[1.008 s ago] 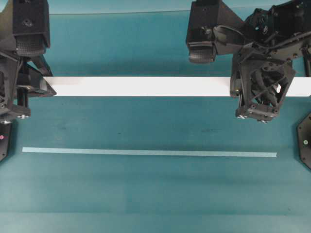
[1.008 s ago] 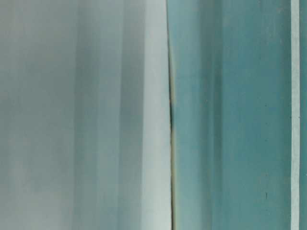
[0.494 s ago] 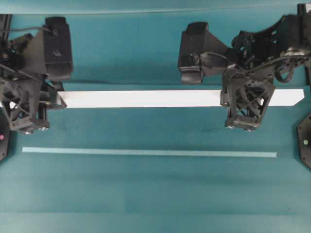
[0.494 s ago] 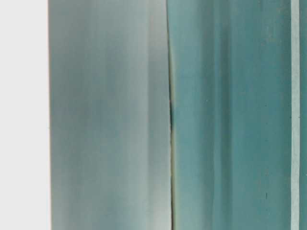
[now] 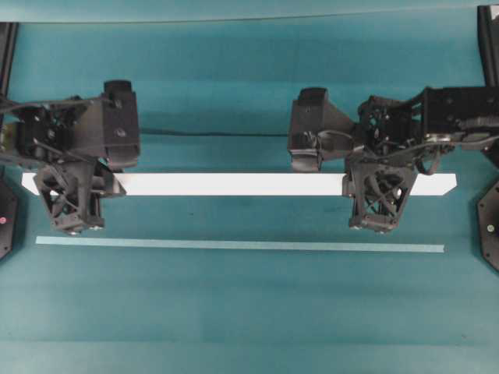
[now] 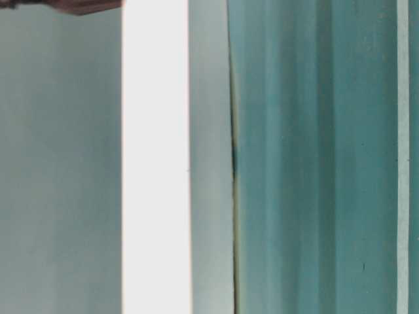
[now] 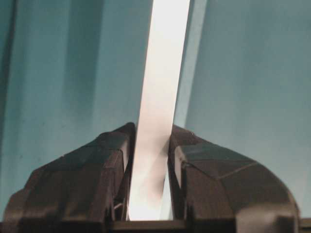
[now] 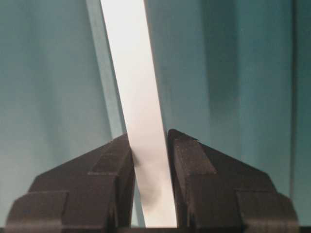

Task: Lift a wooden board with both hands.

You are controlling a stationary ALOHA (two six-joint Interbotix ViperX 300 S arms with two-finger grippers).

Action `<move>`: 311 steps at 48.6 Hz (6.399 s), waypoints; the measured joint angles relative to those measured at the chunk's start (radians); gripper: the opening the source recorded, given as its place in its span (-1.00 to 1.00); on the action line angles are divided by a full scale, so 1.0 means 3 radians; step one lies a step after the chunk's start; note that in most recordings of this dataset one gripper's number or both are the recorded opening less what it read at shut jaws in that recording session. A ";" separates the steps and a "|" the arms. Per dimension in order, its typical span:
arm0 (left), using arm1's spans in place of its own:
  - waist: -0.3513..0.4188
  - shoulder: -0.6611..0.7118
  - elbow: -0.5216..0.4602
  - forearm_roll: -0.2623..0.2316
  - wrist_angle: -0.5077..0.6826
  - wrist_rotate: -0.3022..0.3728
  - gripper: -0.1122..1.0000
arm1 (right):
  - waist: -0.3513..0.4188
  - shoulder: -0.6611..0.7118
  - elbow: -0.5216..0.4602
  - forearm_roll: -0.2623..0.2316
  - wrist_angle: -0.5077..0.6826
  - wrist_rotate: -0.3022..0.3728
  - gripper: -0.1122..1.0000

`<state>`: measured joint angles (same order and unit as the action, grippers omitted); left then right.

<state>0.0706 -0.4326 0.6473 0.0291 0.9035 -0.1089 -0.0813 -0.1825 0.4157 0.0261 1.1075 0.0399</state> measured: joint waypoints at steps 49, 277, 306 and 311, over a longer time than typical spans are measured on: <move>-0.0107 0.0695 0.0614 0.0005 -0.1110 -0.0046 -0.48 | 0.0107 0.0527 0.0706 0.0051 -0.1038 0.0000 -0.41; -0.0337 -0.1038 0.0731 0.0000 -0.1585 -0.0026 0.97 | 0.0097 -0.1335 0.0987 0.0000 -0.1815 0.0015 0.87; -0.0302 -0.1237 0.0731 0.0005 -0.2132 -0.0031 0.97 | 0.0097 -0.2004 0.1232 0.0000 -0.2342 0.0015 0.87; -0.0291 -0.1268 0.0731 0.0005 -0.2255 -0.0031 0.96 | 0.0097 -0.2045 0.1258 0.0000 -0.2383 0.0020 0.87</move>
<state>-0.0169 -0.8130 0.8667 0.0307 0.2270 -0.1181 -0.0522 -0.7961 0.7931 0.0261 0.3927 0.0460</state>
